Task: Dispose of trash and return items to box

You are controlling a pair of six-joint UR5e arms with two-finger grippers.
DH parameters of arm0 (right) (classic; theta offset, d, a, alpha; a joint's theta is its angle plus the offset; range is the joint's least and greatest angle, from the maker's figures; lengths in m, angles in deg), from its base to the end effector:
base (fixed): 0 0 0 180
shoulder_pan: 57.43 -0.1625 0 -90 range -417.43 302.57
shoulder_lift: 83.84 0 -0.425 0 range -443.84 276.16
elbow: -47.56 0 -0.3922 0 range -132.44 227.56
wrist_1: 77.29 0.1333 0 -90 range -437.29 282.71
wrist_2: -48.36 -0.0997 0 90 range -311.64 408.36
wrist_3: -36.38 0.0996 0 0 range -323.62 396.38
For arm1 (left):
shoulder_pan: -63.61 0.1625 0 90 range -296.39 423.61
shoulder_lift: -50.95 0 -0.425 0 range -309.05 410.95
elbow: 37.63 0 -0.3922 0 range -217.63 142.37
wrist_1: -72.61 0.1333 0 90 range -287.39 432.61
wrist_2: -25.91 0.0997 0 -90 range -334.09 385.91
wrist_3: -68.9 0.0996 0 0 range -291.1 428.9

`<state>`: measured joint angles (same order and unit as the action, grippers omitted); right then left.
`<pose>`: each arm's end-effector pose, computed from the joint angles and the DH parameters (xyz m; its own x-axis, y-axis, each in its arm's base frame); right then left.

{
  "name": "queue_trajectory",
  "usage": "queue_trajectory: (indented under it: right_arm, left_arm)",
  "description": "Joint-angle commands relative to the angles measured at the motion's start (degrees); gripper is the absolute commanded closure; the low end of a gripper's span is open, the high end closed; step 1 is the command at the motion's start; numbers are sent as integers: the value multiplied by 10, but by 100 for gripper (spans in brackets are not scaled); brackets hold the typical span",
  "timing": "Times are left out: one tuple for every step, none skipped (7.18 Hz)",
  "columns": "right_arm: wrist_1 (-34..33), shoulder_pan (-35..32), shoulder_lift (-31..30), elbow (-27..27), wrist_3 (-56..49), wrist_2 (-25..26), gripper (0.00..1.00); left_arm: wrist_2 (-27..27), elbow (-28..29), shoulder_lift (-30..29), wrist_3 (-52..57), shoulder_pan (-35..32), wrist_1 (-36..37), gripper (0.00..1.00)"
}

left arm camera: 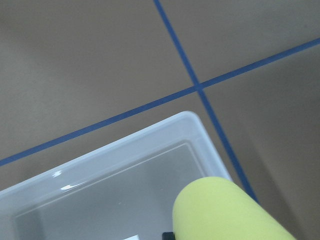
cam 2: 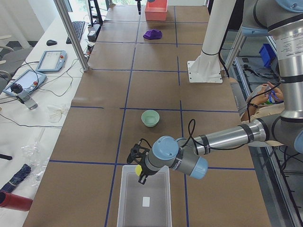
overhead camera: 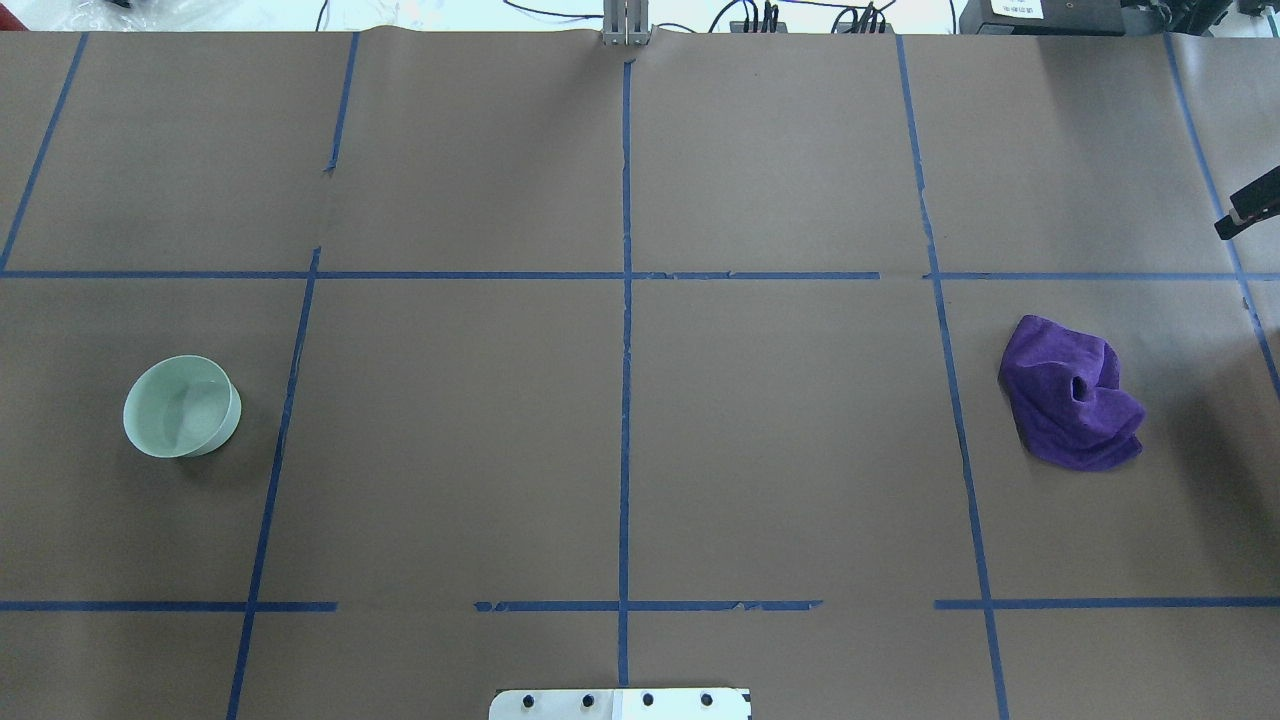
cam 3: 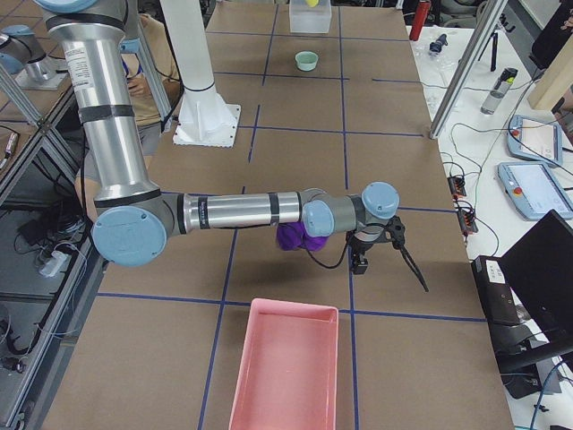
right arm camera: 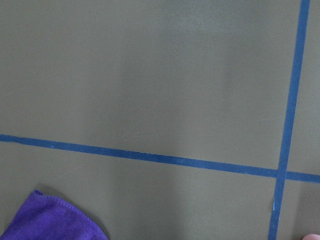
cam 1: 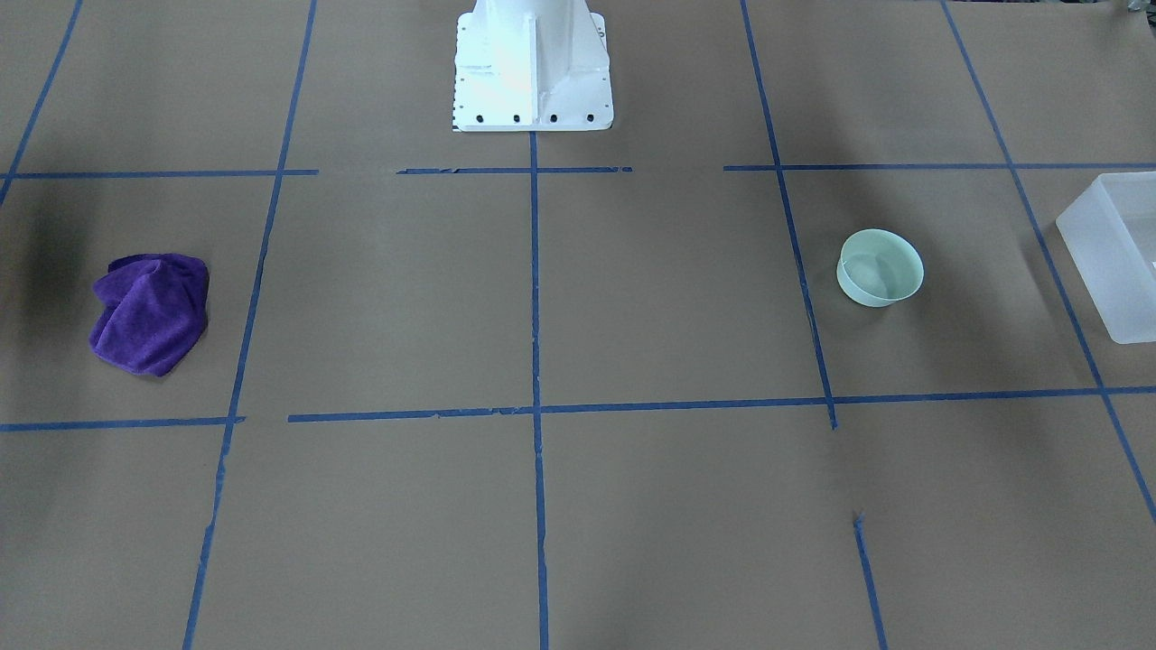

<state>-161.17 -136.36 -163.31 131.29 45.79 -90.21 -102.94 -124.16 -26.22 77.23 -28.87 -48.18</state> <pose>-0.0536 -0.5792 0.5981 0.6459 -0.0983 0.7570 0.0844 0.9948 0.0572 -0.0880 -0.3946 0.7371 0.7826 0.2619 -0.5647 -0.0723 0.9392 0.3356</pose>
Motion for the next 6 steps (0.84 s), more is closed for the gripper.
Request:
queue_trajectory:
  right_arm:
    - [0,0,-2,0,0,-1,0]
    - [0,0,-2,-1,0,-1,0]
    - [0,9,1,-1,-1,1,0]
    - [-1,9,4,-1,1,0,0]
    - [-1,10,5,-1,1,0,0]
    - [-1,10,5,-1,2,-1,0]
  left_arm:
    - [-33,41,-61,2,1,120,100]
    - [-81,122,-103,-2,4,120,100]
    - [-97,144,-119,-18,14,125,99]
    - [-101,151,-119,-33,45,126,93]
    - [-102,161,-119,-28,60,124,64]
    - [-101,160,-119,-27,62,122,53]
